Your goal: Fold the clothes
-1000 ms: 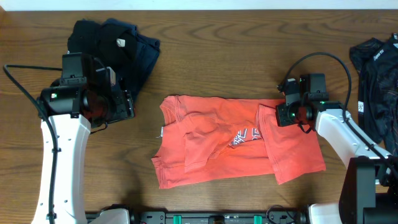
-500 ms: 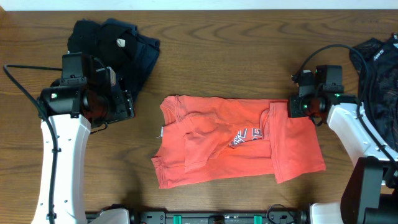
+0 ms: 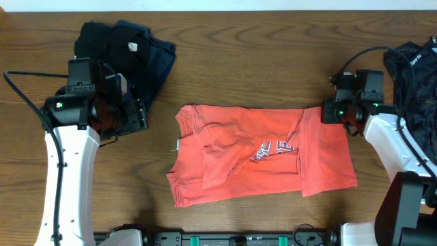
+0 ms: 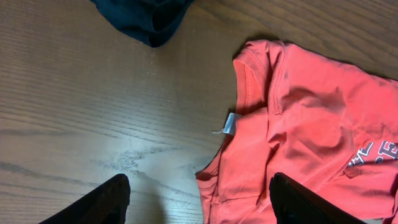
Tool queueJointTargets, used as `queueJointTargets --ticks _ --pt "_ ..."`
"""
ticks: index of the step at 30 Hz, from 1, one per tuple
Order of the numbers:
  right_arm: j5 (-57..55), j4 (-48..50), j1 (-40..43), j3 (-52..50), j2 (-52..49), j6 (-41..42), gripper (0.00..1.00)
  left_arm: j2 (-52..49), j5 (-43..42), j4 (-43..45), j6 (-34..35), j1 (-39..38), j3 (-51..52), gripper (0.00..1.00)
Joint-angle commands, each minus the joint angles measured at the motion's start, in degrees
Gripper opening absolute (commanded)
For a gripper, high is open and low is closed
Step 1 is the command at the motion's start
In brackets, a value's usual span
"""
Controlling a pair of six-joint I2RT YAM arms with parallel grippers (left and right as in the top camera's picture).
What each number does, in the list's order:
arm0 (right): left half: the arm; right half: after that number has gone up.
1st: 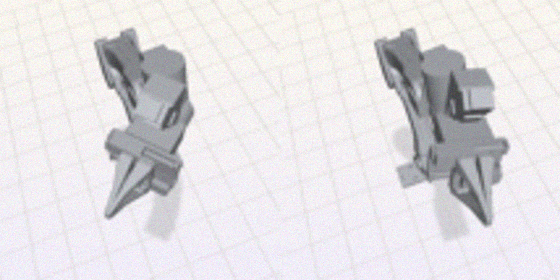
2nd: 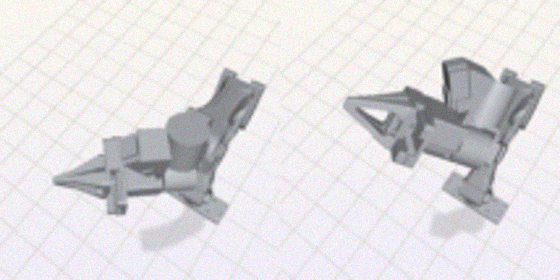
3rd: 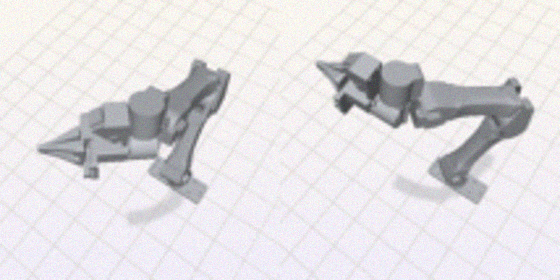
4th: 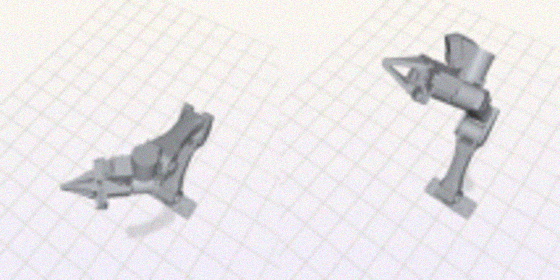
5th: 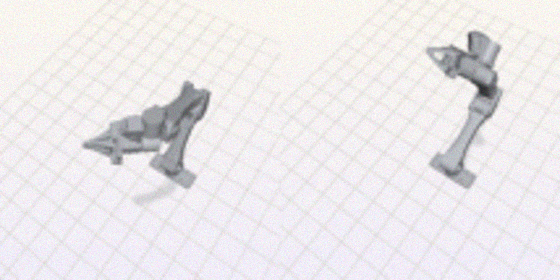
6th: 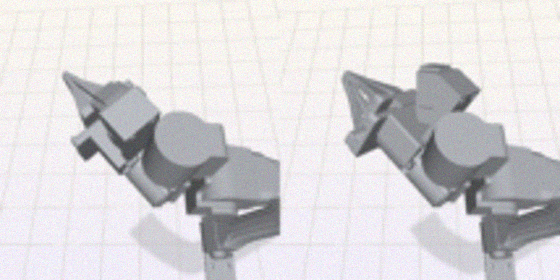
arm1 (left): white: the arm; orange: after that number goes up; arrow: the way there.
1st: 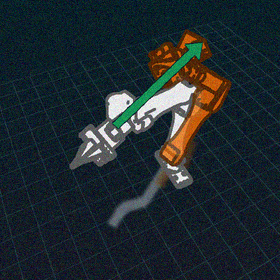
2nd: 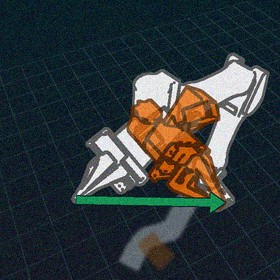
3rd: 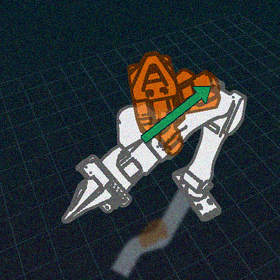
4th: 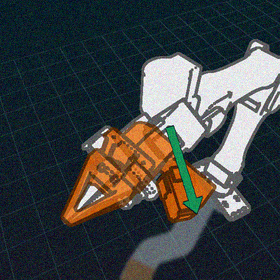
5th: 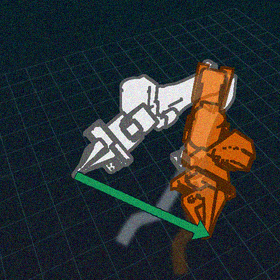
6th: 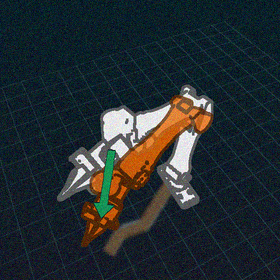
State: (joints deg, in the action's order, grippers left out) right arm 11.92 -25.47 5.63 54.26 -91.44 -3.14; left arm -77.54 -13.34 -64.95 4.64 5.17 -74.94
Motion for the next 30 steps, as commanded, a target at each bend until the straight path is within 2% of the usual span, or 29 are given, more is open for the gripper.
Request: queueJointTargets --ticks 1,3,6,7,9,14,20,30 --pt "0.3 -0.4 0.5 0.9 0.9 1.8 0.01 0.5 -0.1 -0.3 -0.3 0.2 -0.3 0.74" --pt "0.3 -1.2 0.5 0.9 0.9 2.3 0.04 0.5 -0.1 -0.3 -0.3 0.2 -0.3 0.73" --pt "0.3 -2.8 1.2 0.9 0.9 4.4 0.41 0.5 -0.1 -0.3 -0.3 0.2 -0.3 0.74" --pt "0.3 -3.7 1.9 0.9 0.9 6.5 0.47 0.5 -0.1 -0.3 -0.3 0.2 -0.3 0.73" --pt "0.5 -5.2 3.5 0.9 0.9 10.0 0.52 0.5 -0.1 -0.5 -0.3 0.2 -0.3 0.74" --pt "3.5 -11.4 9.6 0.8 0.9 11.0 0.56 0.5 -0.1 -0.8 -0.3 0.2 -0.3 0.74" --pt "3.6 -16.5 15.6 0.6 0.7 8.2 0.55 0.5 -0.1 -0.7 -0.3 0.2 -0.3 0.74" --pt "7.6 -15.0 17.1 -3.8 -1.9 5.8 0.54 0.5 -0.1 -1.1 -0.3 0.2 -0.3 0.74"
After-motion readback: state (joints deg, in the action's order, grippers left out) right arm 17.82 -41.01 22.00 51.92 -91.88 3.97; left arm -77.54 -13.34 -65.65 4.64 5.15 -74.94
